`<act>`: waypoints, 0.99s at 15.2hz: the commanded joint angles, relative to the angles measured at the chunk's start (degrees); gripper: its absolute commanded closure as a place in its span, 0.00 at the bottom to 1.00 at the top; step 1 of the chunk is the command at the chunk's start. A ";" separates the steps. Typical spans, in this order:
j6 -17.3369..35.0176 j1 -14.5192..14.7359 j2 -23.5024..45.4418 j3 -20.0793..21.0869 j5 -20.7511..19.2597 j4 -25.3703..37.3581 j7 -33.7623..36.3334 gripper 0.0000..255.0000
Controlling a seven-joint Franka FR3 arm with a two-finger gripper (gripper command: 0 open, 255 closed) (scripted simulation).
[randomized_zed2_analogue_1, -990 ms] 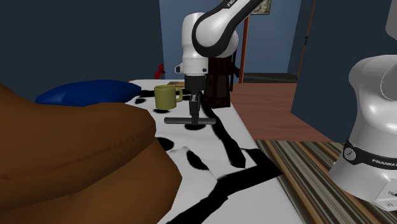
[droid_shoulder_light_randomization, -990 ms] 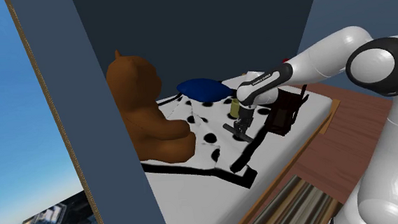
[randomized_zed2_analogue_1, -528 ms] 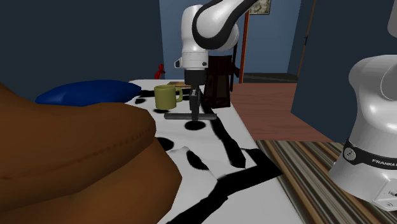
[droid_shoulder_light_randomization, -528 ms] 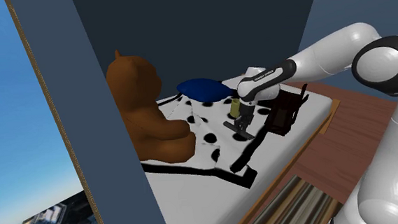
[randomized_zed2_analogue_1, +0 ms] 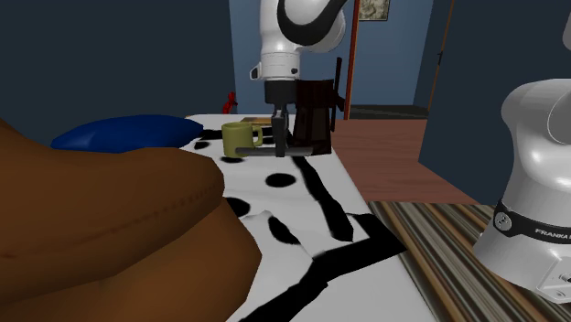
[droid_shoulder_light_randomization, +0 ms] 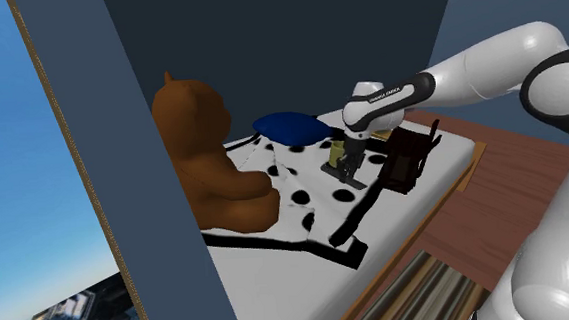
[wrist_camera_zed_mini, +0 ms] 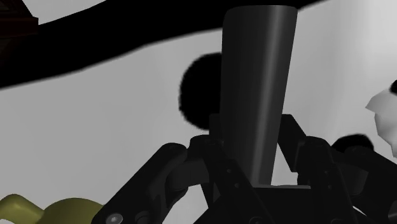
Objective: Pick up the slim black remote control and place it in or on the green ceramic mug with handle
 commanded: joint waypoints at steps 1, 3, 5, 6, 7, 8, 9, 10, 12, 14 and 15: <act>-1.46 0.01 -0.69 -0.03 -0.32 0.79 0.30 1.00; -2.91 0.03 -1.39 -0.04 -0.62 1.59 0.59 1.00; -4.37 0.04 -2.04 -0.04 -0.90 2.44 0.86 1.00; -5.10 0.05 -2.35 -0.04 -1.02 2.88 0.99 1.00; -5.84 0.06 -2.64 -0.04 -1.15 3.34 1.11 1.00; -6.57 0.06 -2.93 -0.04 -1.26 3.80 1.24 1.00; -7.31 0.07 -3.20 -0.04 -1.38 4.28 1.35 1.00; -8.05 0.07 -3.46 -0.03 -1.48 4.78 1.47 1.00; -9.52 0.08 -3.94 -0.02 -1.67 5.80 1.68 1.00; -11.01 0.09 -4.37 -0.01 -1.85 6.87 1.89 1.00; -11.75 0.09 -4.57 -0.01 -1.93 7.43 1.98 1.00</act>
